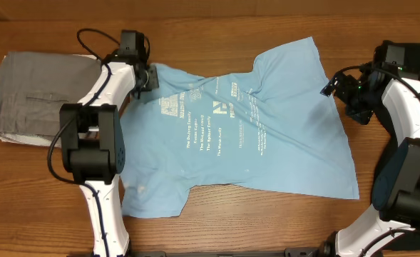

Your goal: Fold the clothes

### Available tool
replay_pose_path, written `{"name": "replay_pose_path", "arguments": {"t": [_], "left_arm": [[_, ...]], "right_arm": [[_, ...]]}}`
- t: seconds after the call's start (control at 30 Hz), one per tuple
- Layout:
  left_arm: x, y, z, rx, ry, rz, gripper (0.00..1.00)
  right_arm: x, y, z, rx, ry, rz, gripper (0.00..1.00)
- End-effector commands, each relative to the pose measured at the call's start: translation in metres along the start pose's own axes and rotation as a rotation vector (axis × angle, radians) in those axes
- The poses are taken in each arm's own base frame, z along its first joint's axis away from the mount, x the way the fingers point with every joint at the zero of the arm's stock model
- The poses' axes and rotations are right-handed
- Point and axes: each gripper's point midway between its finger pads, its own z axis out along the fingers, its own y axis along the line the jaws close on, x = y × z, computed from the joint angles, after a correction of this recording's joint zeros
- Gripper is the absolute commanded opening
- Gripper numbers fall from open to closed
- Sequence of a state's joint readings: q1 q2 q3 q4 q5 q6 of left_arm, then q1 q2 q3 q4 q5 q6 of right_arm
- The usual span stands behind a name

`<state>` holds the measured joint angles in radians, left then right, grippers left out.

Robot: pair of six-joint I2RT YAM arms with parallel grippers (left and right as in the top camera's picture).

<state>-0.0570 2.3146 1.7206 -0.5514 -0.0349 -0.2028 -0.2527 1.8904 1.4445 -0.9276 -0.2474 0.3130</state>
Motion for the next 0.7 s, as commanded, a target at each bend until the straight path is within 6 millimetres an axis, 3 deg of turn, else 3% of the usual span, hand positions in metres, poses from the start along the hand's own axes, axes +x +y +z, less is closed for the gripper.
{"name": "replay_pose_path", "arguments": {"t": [0.0, 0.13, 0.3, 0.37, 0.53, 0.67], "left_arm": [[0.098, 0.021, 0.089, -0.047, 0.241, 0.038, 0.09], [0.099, 0.020, 0.110, -0.038, 0.210, 0.043, 0.12], [0.073, 0.016, 0.097, -0.032, 0.160, 0.059, 0.19], [0.054, 0.012, 0.080, -0.028, 0.143, 0.065, 0.26], [0.003, 0.010, 0.012, -0.042, 0.084, 0.051, 0.38], [-0.008, 0.024, -0.051, -0.089, 0.090, -0.001, 0.55]], "right_arm": [[-0.006, 0.005, -0.006, -0.011, -0.023, -0.015, 1.00], [-0.006, 0.005, -0.006, -0.011, -0.023, -0.015, 1.00], [-0.006, 0.005, -0.006, -0.011, -0.023, -0.015, 1.00], [-0.006, 0.005, -0.006, -0.011, -0.023, -0.015, 1.00], [-0.006, 0.005, -0.006, -0.011, -0.023, -0.015, 1.00], [-0.006, 0.005, -0.006, -0.011, -0.023, -0.015, 1.00]]}}
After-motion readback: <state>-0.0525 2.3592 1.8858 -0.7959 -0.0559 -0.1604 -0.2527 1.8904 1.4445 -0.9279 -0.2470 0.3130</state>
